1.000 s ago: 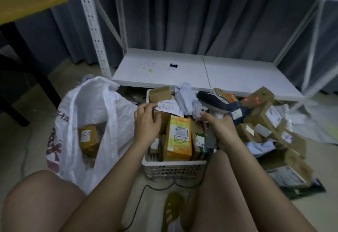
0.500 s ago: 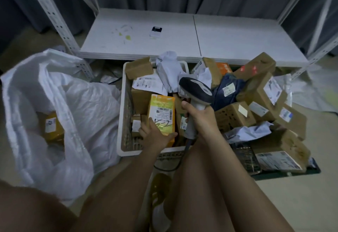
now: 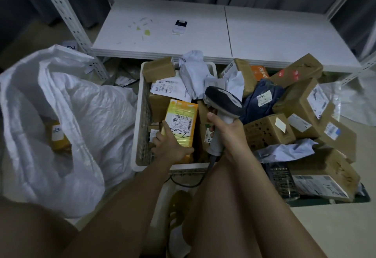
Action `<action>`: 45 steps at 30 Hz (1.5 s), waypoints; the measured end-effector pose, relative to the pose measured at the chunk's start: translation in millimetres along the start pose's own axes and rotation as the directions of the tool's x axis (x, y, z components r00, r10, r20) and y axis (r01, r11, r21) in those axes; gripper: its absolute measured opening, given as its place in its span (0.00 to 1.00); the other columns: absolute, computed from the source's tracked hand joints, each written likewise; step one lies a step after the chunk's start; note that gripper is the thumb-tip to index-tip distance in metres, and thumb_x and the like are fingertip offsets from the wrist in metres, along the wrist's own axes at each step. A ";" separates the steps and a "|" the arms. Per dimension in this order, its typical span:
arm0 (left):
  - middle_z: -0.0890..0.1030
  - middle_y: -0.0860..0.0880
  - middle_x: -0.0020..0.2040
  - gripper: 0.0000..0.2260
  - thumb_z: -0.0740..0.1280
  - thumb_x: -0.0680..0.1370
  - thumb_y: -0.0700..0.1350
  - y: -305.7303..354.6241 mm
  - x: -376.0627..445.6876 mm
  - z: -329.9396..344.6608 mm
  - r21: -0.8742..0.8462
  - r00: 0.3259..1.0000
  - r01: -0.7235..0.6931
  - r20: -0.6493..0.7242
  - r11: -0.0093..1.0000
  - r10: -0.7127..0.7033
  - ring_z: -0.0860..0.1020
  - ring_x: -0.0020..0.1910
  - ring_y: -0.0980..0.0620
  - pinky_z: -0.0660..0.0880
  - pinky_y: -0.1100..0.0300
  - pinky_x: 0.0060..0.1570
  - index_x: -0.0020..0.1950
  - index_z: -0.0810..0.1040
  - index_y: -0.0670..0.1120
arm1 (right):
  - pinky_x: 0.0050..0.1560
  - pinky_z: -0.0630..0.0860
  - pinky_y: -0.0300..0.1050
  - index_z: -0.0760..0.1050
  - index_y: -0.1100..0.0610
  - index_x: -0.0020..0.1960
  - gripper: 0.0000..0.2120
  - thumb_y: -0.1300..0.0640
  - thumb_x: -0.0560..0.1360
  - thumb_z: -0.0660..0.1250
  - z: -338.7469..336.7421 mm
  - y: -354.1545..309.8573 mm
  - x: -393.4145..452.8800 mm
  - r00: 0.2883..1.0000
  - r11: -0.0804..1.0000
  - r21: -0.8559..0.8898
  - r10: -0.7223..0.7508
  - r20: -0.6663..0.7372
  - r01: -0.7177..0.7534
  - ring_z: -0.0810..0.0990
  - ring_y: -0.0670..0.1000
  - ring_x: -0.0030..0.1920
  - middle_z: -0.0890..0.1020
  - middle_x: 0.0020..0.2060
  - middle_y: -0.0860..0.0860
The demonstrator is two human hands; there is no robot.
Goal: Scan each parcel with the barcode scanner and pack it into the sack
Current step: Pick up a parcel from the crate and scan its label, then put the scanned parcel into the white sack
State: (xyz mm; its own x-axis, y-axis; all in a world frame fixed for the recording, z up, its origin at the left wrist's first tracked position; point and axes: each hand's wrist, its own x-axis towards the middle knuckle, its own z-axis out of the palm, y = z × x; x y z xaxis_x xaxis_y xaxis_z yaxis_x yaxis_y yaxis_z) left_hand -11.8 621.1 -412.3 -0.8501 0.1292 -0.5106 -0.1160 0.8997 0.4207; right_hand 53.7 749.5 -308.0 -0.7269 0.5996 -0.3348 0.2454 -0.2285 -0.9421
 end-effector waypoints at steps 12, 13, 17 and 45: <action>0.50 0.45 0.74 0.63 0.78 0.62 0.61 -92.8 -71.3 -76.7 -0.169 0.958 -0.225 -0.216 0.960 0.187 0.49 0.73 0.43 0.56 0.42 0.70 0.75 0.29 0.53 | 0.35 0.77 0.42 0.77 0.59 0.49 0.06 0.61 0.74 0.72 62.0 38.5 -34.7 0.988 0.988 0.090 0.119 0.096 -0.127 0.80 0.49 0.36 0.82 0.39 0.53; 0.49 0.46 0.75 0.63 0.78 0.62 0.61 -100.4 -80.7 -77.6 -0.152 0.959 -0.215 -0.220 0.965 0.179 0.49 0.73 0.42 0.57 0.42 0.70 0.75 0.29 0.53 | 0.39 0.78 0.43 0.77 0.58 0.49 0.06 0.61 0.74 0.73 70.1 44.0 -43.5 0.988 0.989 0.076 0.122 0.099 -0.130 0.82 0.49 0.39 0.83 0.40 0.51; 0.46 0.45 0.76 0.62 0.77 0.64 0.61 -125.3 -109.4 -60.9 -0.173 0.981 -0.129 -0.168 0.976 0.100 0.48 0.74 0.42 0.57 0.44 0.70 0.75 0.28 0.52 | 0.46 0.80 0.44 0.77 0.60 0.59 0.21 0.55 0.69 0.77 96.3 73.4 -72.0 0.981 0.983 0.022 0.181 0.076 -0.183 0.83 0.52 0.51 0.84 0.52 0.53; 0.80 0.42 0.60 0.47 0.79 0.59 0.43 -186.2 -62.3 -55.9 -0.895 0.914 0.295 0.367 0.336 0.175 0.80 0.56 0.37 0.72 0.30 0.57 0.74 0.60 0.54 | 0.45 0.80 0.48 0.75 0.68 0.57 0.18 0.64 0.70 0.75 80.6 100.2 -88.4 0.975 0.934 -0.357 0.106 0.195 -0.030 0.83 0.59 0.49 0.83 0.48 0.61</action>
State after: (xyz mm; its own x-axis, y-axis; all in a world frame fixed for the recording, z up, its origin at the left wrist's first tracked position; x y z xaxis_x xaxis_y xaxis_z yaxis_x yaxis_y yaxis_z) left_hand 34.0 422.2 -416.9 -0.6082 0.4286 -0.6681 -0.7495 -0.0329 0.6612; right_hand 90.9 611.7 -371.2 -0.8076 0.4112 -0.4227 0.4801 0.0421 -0.8762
